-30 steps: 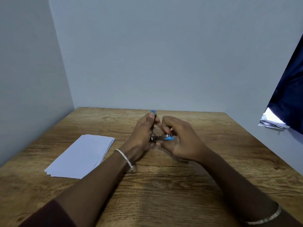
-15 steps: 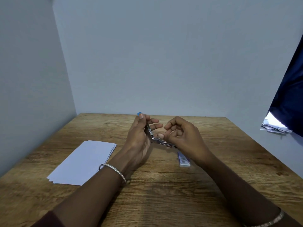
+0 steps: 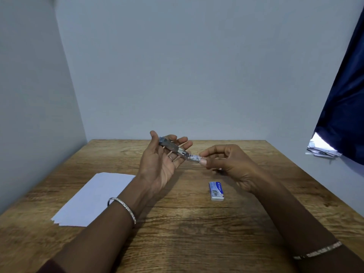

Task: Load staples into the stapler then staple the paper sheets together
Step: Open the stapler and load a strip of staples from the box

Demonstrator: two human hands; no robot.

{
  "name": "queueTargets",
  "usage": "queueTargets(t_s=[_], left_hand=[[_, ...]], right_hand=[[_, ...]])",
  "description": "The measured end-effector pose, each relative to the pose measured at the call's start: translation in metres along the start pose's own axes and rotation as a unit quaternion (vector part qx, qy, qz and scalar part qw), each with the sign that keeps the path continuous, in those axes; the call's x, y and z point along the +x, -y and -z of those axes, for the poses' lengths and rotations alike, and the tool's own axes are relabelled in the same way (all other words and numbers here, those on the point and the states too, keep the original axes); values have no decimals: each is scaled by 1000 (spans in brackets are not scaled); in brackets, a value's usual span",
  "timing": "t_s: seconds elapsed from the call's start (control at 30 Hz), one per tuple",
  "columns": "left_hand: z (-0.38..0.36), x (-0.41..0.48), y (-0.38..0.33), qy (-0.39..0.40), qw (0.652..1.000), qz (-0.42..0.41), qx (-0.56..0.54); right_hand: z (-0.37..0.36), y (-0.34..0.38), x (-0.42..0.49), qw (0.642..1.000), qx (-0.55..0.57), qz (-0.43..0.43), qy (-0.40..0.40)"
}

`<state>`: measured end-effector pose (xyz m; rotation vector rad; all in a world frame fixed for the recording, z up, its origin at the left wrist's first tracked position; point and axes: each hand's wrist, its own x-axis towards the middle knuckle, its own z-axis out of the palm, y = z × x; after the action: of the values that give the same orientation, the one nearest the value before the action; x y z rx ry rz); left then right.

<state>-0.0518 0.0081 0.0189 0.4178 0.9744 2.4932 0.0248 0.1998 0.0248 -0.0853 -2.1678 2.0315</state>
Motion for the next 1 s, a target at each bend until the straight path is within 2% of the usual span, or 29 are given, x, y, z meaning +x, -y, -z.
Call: queueTargets(t_s=[0.1,0.27,0.37,0.47,0.6,0.83,0.93,1.0], left_hand=[[5,-1,-5,56,997,58,16],[9,-3,-20,137,979,142,55],[10,-5,-23,163,963,176,127],[4,-11,-13,186,938,194,220],[-6,-16,10,176,937,197,229],[-7,-13,30,111,963,121,212],[-7,-12,35,78,974,111,183],[-5,-11,38,58,976,102,182]], right_hand=[[11,5,-1,998,38,39,-31],[16,10,0,989,121,74,-35],[16,12,0,980,180,81,-27],[10,11,-1,978,190,83,0],[-6,3,0,984,148,91,37],[-19,-5,-1,989,-19,146,-27],[-26,-7,-3,962,-133,214,-105],[-30,-11,-4,942,-179,252,-129]])
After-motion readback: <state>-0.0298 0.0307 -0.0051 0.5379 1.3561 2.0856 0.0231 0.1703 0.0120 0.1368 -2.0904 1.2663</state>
